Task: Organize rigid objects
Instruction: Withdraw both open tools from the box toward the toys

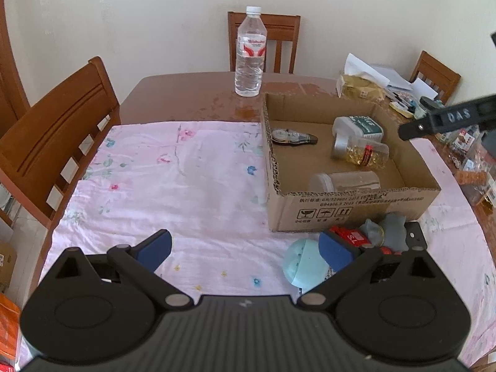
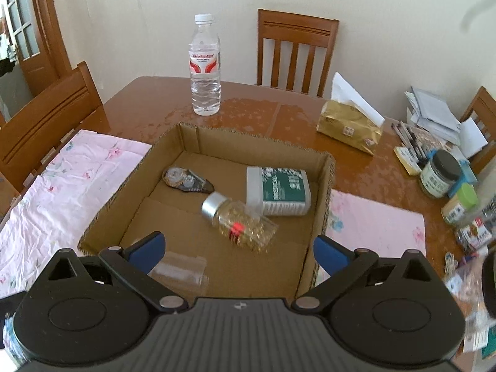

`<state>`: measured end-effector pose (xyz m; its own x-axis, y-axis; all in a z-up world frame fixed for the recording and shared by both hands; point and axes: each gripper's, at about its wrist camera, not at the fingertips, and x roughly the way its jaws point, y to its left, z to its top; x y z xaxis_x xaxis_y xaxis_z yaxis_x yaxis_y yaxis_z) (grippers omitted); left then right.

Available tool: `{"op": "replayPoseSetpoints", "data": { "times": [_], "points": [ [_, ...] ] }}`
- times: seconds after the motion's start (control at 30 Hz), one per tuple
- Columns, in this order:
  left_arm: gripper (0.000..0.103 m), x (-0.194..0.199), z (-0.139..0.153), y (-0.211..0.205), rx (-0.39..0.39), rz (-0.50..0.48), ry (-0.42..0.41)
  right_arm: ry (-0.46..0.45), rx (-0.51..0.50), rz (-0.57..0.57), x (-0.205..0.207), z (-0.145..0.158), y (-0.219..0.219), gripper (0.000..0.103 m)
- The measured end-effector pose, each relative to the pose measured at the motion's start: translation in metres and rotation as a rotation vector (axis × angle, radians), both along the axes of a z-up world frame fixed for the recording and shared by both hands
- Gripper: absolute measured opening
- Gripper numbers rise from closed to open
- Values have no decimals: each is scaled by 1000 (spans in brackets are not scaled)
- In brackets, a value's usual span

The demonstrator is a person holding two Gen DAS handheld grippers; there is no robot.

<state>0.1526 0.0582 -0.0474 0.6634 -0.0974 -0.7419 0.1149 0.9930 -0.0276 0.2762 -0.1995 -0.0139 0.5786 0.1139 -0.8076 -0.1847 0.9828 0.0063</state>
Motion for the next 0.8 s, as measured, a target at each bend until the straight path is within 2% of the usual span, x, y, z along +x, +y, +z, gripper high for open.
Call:
{"op": "replayPoseSetpoints", "data": {
  "times": [0.23,0.6,0.8],
  "points": [
    [101,4,-8,-3,-3,-29,18,9,-16,-59,-41,-14,-1,103],
    [101,7,-27,-5,28,-100,53,145,37,-167,-80,-73,25,103],
    [101,7,-34,2,29,-168,77,162,56,-264,-96,-94,44,103]
  ]
}}
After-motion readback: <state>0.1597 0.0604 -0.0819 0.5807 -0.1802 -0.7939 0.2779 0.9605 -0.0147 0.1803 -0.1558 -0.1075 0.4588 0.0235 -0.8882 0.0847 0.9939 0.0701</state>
